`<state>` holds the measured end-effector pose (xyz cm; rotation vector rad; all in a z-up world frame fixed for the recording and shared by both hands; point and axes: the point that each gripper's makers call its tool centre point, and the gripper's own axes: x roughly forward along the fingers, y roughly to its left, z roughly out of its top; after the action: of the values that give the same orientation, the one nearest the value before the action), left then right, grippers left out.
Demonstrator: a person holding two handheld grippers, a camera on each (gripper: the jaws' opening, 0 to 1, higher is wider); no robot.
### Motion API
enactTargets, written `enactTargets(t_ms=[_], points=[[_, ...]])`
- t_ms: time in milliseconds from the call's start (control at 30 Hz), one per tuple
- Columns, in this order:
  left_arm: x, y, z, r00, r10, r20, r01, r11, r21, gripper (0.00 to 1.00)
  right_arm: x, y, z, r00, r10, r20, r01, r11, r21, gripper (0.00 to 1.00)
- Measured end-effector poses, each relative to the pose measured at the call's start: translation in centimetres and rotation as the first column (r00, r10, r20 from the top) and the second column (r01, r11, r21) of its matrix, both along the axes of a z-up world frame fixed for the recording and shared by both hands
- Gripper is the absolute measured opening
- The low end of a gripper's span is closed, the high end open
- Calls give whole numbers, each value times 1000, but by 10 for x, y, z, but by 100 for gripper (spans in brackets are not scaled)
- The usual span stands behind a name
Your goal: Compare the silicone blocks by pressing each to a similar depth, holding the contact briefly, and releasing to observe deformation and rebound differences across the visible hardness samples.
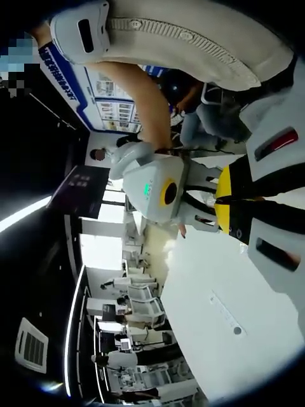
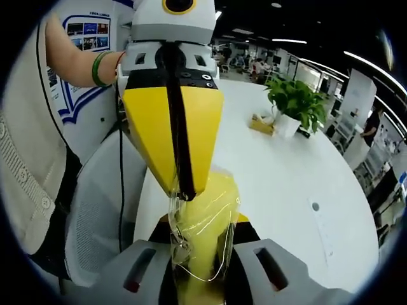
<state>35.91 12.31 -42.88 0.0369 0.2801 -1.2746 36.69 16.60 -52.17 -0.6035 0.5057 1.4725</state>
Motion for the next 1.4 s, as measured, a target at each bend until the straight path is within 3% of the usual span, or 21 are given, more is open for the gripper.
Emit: enactTargets(t_ms=[33,67,333,633,867,1400], points=[[0,0,0,1000,0,2,0,1000,2,0,-1,0,0,1000,-2,-8,2,1000,1,10],[0,-1,1,1000,3,7,-3,1000,4,0,2,0,2,1000,-9,21,8,1000,13,10],[-2,-3,3,1000,-2,18,2,1000,12,0,-2,-3,3,1000,-7,-9,7,1000,15,13],[-3,-3,3,1000,-7,22,6,1000,11,0,0,-4,3,998,30,59,-30,1000,6,16],[-4,-3,1,1000,-15,24,14,1000,16,0,-5,-3,0,999,35,10,-35,999,8,18],[-5,-1,-2,1000,-23,19,23,1000,12,0,-7,-3,-6,999,46,-11,-46,999,-14,22]])
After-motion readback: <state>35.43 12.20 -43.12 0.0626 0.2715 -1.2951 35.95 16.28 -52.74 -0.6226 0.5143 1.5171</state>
